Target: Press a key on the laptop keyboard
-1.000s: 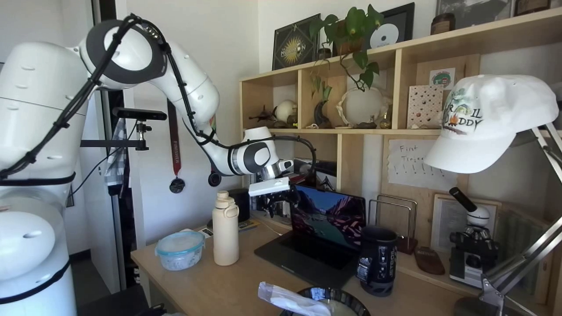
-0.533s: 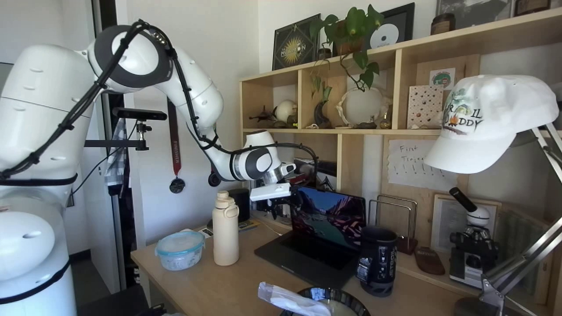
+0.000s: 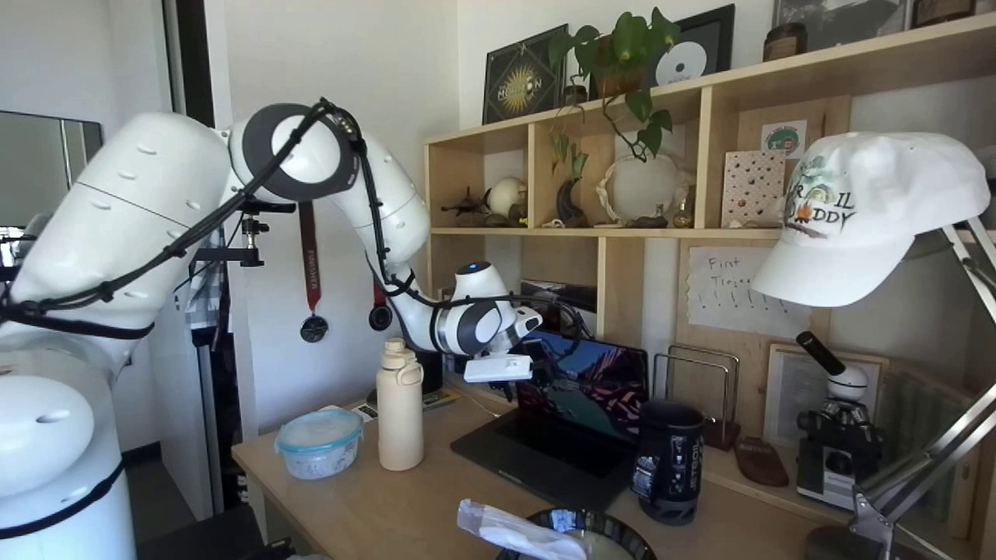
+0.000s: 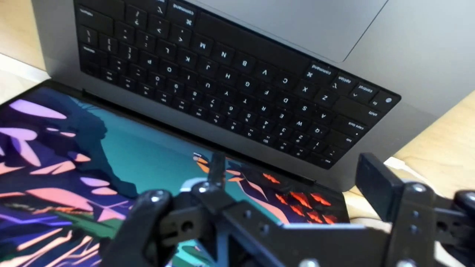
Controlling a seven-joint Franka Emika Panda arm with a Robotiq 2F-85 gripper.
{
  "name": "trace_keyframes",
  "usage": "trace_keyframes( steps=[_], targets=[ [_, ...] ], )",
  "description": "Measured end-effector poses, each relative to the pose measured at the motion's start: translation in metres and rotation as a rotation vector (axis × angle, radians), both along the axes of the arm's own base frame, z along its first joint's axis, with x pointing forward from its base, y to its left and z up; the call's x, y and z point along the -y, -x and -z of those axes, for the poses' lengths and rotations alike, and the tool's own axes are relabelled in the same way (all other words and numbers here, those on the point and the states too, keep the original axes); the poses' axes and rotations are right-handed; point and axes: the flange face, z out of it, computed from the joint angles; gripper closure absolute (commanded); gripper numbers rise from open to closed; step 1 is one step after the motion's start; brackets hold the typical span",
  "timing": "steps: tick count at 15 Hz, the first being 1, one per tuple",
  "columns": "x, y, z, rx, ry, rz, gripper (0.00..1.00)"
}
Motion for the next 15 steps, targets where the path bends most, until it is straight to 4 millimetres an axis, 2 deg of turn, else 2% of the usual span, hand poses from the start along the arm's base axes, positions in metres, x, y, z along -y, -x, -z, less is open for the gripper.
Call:
trace_keyframes(
  steps=[4,7,8,12,15],
  targets=[
    [-0.015,-0.035,0.019,0.023,-0.025,-0.010,0.73],
    [-0.022,-0.056,0.017,0.037,-0.030,-0.011,0.95],
    [-0.022,-0.061,0.015,0.030,-0.027,-0.006,1.00],
    [-0.018,-0.072,0.005,-0.047,-0.023,0.042,1.00],
    [-0.015,-0.072,0.008,-0.116,-0.036,0.087,1.00]
  ],
)
